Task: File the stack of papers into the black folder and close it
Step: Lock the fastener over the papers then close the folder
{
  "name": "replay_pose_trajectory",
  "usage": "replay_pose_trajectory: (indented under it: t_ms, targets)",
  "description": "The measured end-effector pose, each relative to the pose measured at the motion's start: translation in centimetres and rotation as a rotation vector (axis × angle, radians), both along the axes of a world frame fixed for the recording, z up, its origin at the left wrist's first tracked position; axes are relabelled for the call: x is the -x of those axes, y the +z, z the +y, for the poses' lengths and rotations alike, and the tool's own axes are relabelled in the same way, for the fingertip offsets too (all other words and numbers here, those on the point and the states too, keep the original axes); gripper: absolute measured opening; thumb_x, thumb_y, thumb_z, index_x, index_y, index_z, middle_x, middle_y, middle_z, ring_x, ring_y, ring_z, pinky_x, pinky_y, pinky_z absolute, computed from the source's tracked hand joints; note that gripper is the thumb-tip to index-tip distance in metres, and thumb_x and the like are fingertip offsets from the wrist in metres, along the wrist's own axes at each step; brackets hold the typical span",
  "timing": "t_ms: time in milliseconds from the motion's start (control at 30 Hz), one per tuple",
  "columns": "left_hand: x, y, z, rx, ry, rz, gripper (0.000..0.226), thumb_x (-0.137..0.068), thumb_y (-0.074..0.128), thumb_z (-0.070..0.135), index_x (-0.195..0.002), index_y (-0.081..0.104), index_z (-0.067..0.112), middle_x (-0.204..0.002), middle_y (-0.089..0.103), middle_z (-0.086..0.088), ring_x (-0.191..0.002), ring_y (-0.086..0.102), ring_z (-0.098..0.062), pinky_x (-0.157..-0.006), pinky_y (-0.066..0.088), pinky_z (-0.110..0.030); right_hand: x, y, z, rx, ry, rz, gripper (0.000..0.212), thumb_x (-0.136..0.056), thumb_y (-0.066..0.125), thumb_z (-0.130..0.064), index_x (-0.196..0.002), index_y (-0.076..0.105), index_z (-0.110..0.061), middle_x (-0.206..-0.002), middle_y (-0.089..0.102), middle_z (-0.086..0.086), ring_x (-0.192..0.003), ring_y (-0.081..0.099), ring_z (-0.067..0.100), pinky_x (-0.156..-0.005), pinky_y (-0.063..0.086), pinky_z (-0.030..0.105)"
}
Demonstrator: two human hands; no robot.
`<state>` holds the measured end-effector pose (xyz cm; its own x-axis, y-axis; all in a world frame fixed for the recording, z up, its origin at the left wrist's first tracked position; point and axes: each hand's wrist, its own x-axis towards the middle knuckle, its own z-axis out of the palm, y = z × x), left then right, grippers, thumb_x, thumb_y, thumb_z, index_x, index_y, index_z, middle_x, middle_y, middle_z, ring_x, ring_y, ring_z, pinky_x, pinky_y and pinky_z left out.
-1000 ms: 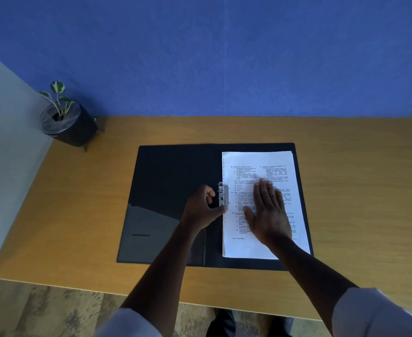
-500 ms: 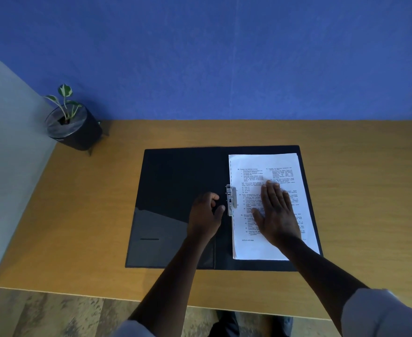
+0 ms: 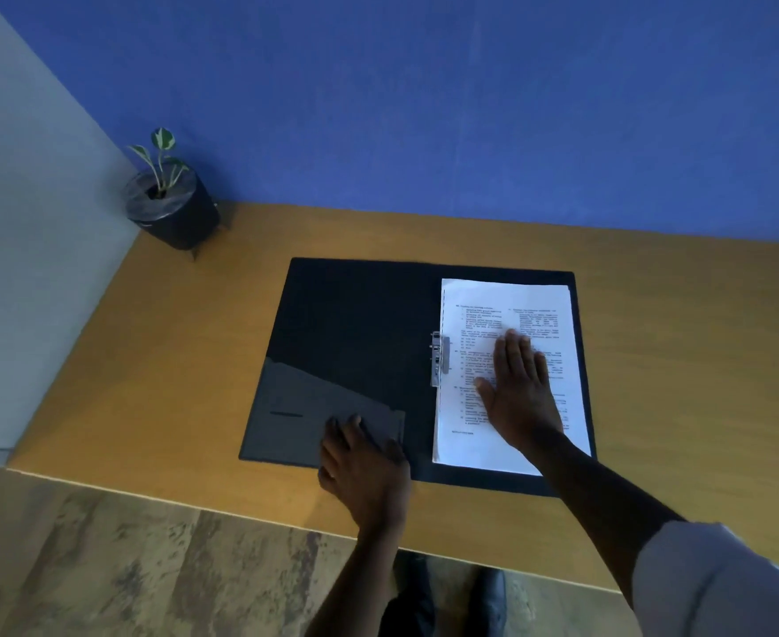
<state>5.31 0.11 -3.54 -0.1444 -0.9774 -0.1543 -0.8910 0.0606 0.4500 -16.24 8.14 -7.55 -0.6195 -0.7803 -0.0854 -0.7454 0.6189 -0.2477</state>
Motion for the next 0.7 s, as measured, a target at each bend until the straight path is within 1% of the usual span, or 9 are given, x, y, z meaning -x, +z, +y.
replay_pose_trajectory:
  t_ms: [33,100,200,300,400,467,567,633,700]
  targets:
    - [0.0,0.2,0.7,-0.024,0.044,0.012,0.054,-0.074,0.058,0.035,-0.126,0.054,0.018,-0.145,0.043,-0.014,-0.13,0.04,-0.038,-0.098,0.037,-0.055,0.1,0.0,0.1,-0.001,0.004,-0.009,0.076,-0.103,0.033,-0.046,-0.159,0.002,-0.004,-0.168,-0.002,0.015,-0.155,-0.005,0.031,-0.126,0.009,0.051]
    - [0.3,0.6,1.5,-0.064,0.117,0.072,0.055,-0.075,0.061,0.033,-0.127,0.051,0.016,-0.149,0.038,-0.016,-0.13,0.038,-0.042,-0.097,0.037,-0.058,0.2,0.2,0.2,0.001,0.012,-0.015,0.078,-0.103,0.037,-0.045,-0.159,0.002,-0.004,-0.168,-0.003,0.015,-0.155,-0.006,0.032,-0.126,0.008,0.051]
    - [1.1,1.3,1.5,-0.065,0.291,0.251,0.053,-0.079,0.069,0.023,-0.126,0.049,0.014,-0.148,0.034,-0.017,-0.126,0.038,-0.044,-0.092,0.041,-0.06,0.1,0.4,0.1,0.006,0.028,-0.013,0.078,-0.103,0.04,-0.043,-0.158,0.001,-0.004,-0.168,-0.003,0.017,-0.155,-0.006,0.034,-0.126,0.007,0.052]
    - [1.9,2.5,0.0,-0.052,0.553,0.472,0.051,-0.085,0.07,0.016,-0.13,0.048,0.006,-0.141,0.038,-0.023,-0.124,0.04,-0.044,-0.094,0.044,-0.054,0.1,0.3,0.1,0.017,0.033,-0.022,0.078,-0.103,0.04,-0.043,-0.159,0.0,-0.004,-0.168,-0.004,0.016,-0.155,-0.008,0.034,-0.126,0.006,0.052]
    - [1.8,2.8,-1.9,-0.12,0.847,0.645,0.051,-0.09,0.066,0.023,-0.133,0.044,0.008,-0.141,0.036,-0.023,-0.123,0.042,-0.048,-0.095,0.045,-0.054,0.1,0.0,0.3,0.033,0.039,-0.008,0.078,-0.104,0.039,-0.045,-0.159,0.001,-0.004,-0.168,-0.004,0.016,-0.155,-0.008,0.034,-0.126,0.005,0.052]
    - [1.1,2.5,-2.8,-0.132,0.969,0.699,0.049,-0.091,0.063,0.029,-0.132,0.043,0.012,-0.141,0.036,-0.021,-0.123,0.043,-0.049,-0.093,0.046,-0.053,0.0,0.0,0.4,0.036,0.031,-0.011,0.078,-0.104,0.037,-0.046,-0.159,0.0,-0.004,-0.168,-0.004,0.016,-0.155,-0.008,0.034,-0.126,0.004,0.052]
    - [0.1,2.5,-3.5,-0.167,1.099,0.712,0.046,-0.094,0.059,0.034,-0.132,0.041,0.015,-0.141,0.036,-0.02,-0.122,0.045,-0.046,-0.086,0.046,-0.05,0.0,0.0,0.4,0.039,0.022,-0.008,0.077,-0.103,0.036,-0.045,-0.159,0.001,-0.004,-0.168,-0.003,0.017,-0.155,-0.007,0.035,-0.125,0.006,0.053]
    - [-0.5,2.8,-4.1,-0.157,1.115,0.715,0.049,-0.096,0.055,0.039,-0.136,0.038,0.017,-0.142,0.035,-0.019,-0.121,0.046,-0.045,-0.087,0.049,-0.052,0.0,0.0,0.4,0.039,0.022,-0.008,0.077,-0.103,0.035,-0.045,-0.159,0.002,-0.004,-0.168,-0.003,0.017,-0.155,-0.007,0.035,-0.125,0.006,0.053]
    - [-1.5,2.3,-5.1,-0.133,1.111,0.766,0.051,-0.097,0.051,0.044,-0.138,0.036,0.018,-0.14,0.038,-0.017,-0.117,0.051,-0.042,-0.088,0.052,-0.053,-0.1,-0.1,0.4,0.04,0.021,-0.006,0.077,-0.103,0.032,-0.047,-0.159,0.002,-0.004,-0.168,-0.003,0.016,-0.155,-0.007,0.034,-0.125,0.007,0.053]
